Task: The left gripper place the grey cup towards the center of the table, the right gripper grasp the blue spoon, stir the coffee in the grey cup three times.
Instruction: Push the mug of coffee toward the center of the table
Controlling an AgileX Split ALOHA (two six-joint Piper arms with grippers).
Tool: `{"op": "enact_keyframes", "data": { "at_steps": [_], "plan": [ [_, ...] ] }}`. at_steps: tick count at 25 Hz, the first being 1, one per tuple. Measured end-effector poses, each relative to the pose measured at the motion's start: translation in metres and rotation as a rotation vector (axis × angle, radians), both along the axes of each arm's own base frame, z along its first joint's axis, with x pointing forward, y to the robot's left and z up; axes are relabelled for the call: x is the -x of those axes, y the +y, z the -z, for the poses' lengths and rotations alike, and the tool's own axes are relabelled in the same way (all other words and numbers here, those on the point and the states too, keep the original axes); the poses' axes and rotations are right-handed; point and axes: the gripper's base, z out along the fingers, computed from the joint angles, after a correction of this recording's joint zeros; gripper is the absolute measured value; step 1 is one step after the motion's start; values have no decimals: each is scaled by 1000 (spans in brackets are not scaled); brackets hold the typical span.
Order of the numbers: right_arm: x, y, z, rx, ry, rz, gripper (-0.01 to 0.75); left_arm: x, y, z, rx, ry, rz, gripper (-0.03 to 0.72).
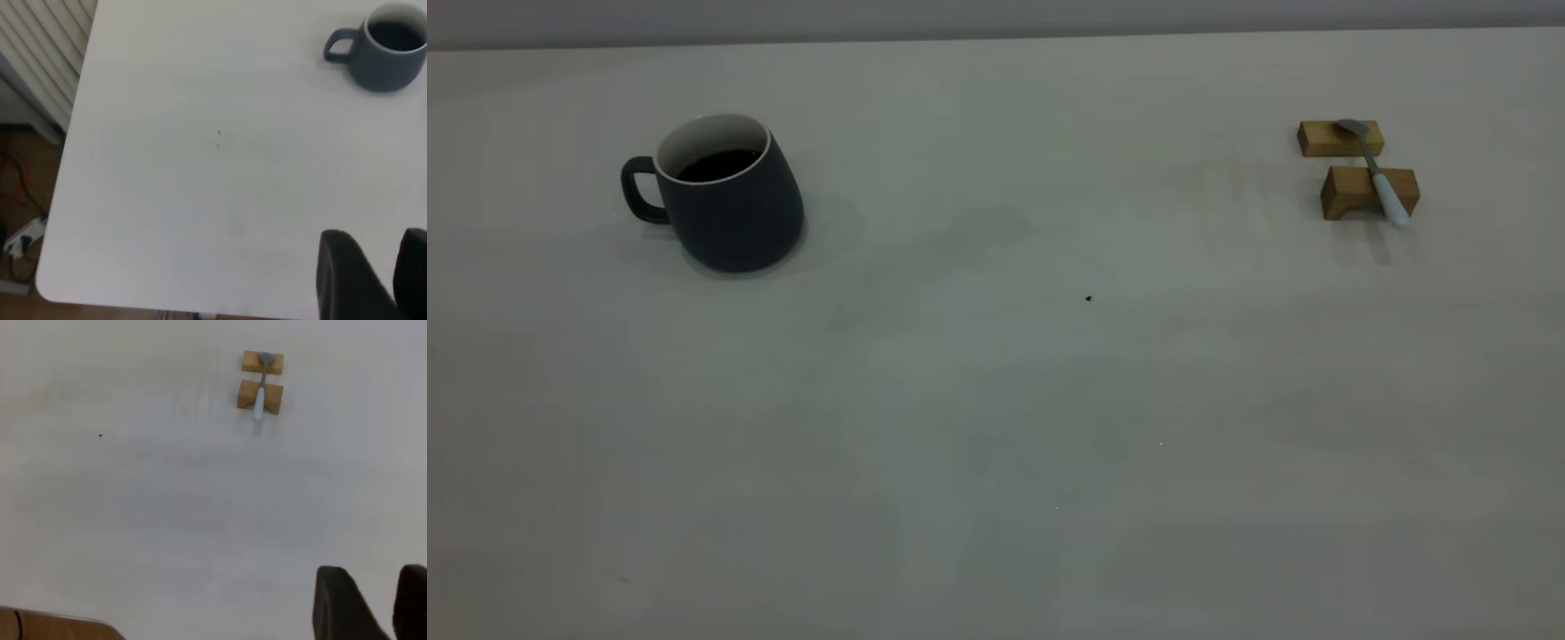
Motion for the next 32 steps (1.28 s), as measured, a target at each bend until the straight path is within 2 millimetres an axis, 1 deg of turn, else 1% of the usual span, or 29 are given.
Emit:
{"op": "enact_keyframes", "data": {
  "at_steps": [3,4,7,9,10,12,13,14,15,16,19,23,25,29,32],
  "plan": [
    [0,0,0,0,0,0,238,-36,0,-3,-20,63,26,257],
    [0,0,0,0,0,0,238,-54,0,-3,-26,87,39,264],
    [0,0,0,0,0,0,238,-96,0,-1,-44,150,74,323],
    [0,0,0,0,0,0,238,-126,0,1,-72,196,118,404],
    [0,0,0,0,0,0,238,-143,0,5,-91,226,147,446],
    [0,0,0,0,0,0,238,-176,0,12,-129,262,207,556],
    [0,0,0,0,0,0,238,-189,0,16,-150,276,241,600],
    [0,0,0,0,0,0,238,-208,-1,21,-171,289,277,642],
    [0,0,0,0,0,0,238,-220,-3,25,-187,302,307,666],
    [0,0,0,0,0,0,238,-234,-5,31,-210,321,347,678],
    [0,0,0,0,0,0,238,-269,-11,45,-269,371,454,675],
    [0,0,0,0,0,0,238,-306,-21,72,-356,443,621,651],
    [0,0,0,0,-1,0,238,-323,-26,92,-383,496,696,650],
    [0,0,0,0,-1,0,238,-344,-33,124,-454,578,863,648],
    [0,0,0,0,-1,0,238,-353,-35,145,-512,632,1007,643]
  ]
}}
